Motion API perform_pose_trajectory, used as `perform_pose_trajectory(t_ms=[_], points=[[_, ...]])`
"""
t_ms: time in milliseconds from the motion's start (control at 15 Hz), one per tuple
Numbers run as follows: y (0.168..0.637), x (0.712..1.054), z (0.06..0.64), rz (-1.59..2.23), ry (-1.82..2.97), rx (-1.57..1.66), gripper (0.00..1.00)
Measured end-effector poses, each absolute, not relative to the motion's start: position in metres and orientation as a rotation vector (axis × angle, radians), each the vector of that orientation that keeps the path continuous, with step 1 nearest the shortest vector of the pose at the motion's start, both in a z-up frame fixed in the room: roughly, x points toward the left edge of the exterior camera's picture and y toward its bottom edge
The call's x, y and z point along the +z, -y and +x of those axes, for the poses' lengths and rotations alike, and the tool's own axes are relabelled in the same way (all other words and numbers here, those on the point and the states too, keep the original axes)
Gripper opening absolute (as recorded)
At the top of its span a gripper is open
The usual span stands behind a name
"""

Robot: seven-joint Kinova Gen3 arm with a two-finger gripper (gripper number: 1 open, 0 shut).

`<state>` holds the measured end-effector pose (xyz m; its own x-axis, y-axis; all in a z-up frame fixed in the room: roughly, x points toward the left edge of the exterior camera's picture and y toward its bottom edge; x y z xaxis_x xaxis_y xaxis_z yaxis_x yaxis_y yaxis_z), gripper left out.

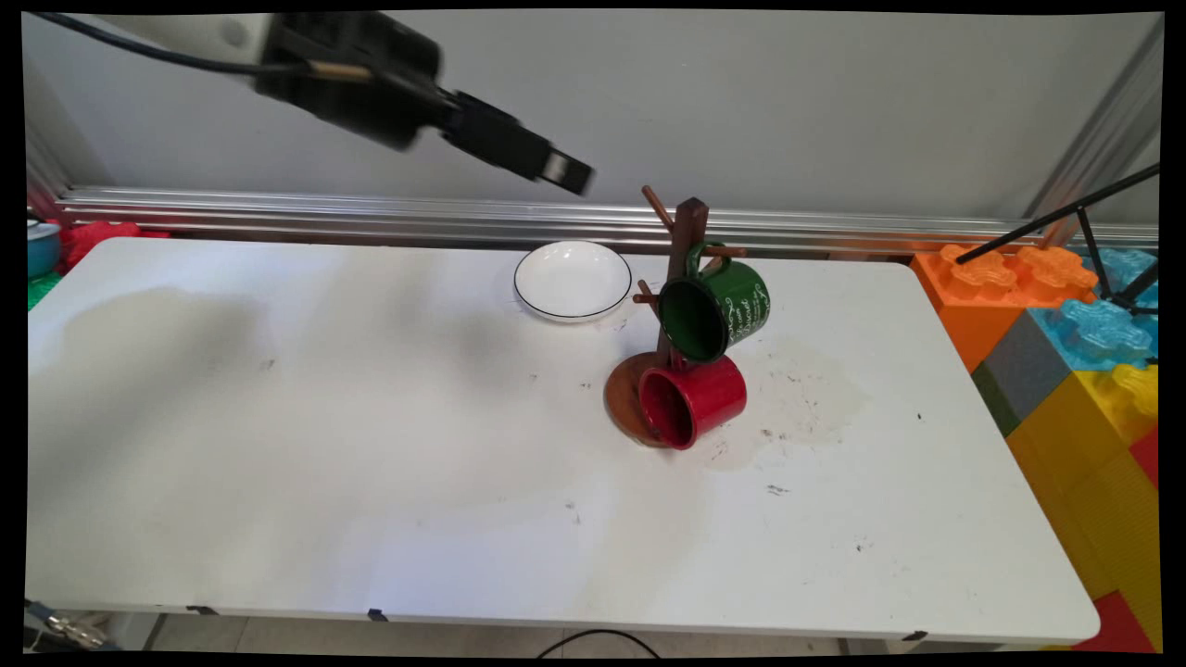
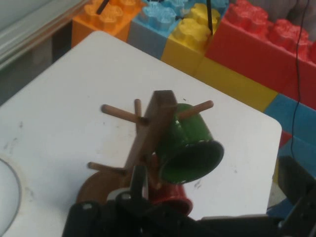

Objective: Pick up the green mug from the rack

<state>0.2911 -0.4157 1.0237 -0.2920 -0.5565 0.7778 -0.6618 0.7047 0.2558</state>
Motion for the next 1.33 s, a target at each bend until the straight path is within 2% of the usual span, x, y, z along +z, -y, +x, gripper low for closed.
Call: perform_pose_trajectory(t_ms=[667, 1333], points=[[0.393, 0.990, 0.200, 1.084, 1.936, 0.096, 1.00], [0.381, 0.956, 0.160, 1.185, 1.880, 0.069, 1.00]])
